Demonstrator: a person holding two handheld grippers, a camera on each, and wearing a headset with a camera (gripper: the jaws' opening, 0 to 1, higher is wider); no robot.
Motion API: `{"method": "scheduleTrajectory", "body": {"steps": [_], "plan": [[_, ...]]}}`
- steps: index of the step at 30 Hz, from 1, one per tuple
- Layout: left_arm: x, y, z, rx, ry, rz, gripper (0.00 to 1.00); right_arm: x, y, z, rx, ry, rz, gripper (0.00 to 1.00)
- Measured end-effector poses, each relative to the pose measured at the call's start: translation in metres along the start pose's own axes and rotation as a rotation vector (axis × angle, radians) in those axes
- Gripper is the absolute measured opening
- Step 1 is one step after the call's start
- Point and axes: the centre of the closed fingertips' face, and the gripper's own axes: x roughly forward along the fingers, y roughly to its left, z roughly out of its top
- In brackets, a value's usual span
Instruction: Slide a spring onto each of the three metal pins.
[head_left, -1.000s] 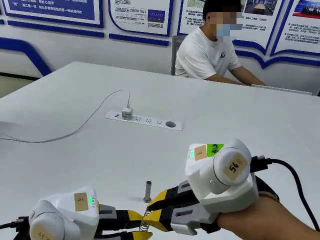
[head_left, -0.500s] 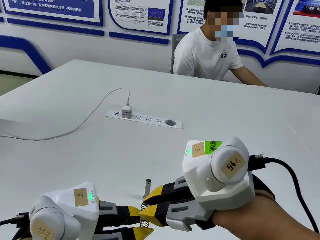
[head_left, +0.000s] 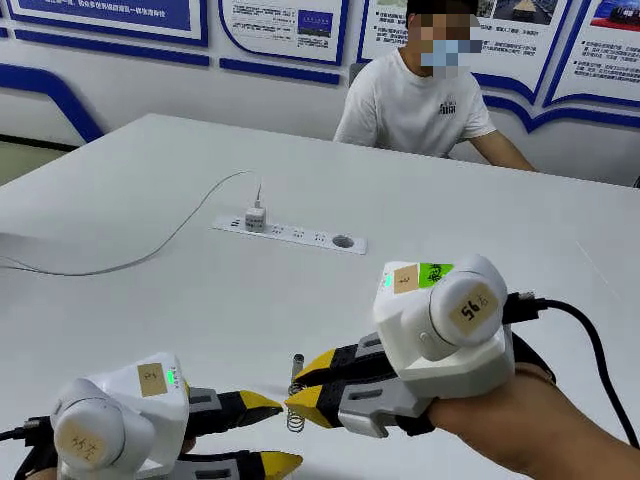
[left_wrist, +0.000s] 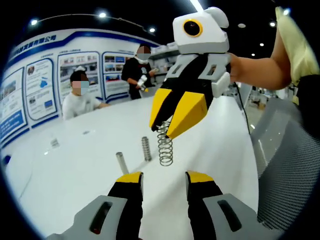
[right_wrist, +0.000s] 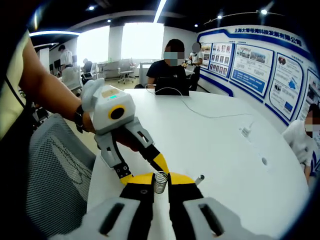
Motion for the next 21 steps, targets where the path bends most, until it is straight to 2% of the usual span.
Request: {"method": "scheduleTrajectory", "body": {"steps": [9,15,21], "plan": [[-0.004,0.009,-0.002,-0.039,-0.003,0.039,0.45,-0.003,-0.019,0.009,-0.001,-0.021,-0.059,0.11],[-0.004,0.011,-0.004,-0.052,0.000,0.046,0.51,-0.003,-0.042,0.018,0.003,-0.047,-0.123,0.11],[-0.005,0.013,-0.006,-0.060,0.002,0.050,0.54,0.002,-0.060,0.022,0.010,-0.055,-0.161,0.11]]}}
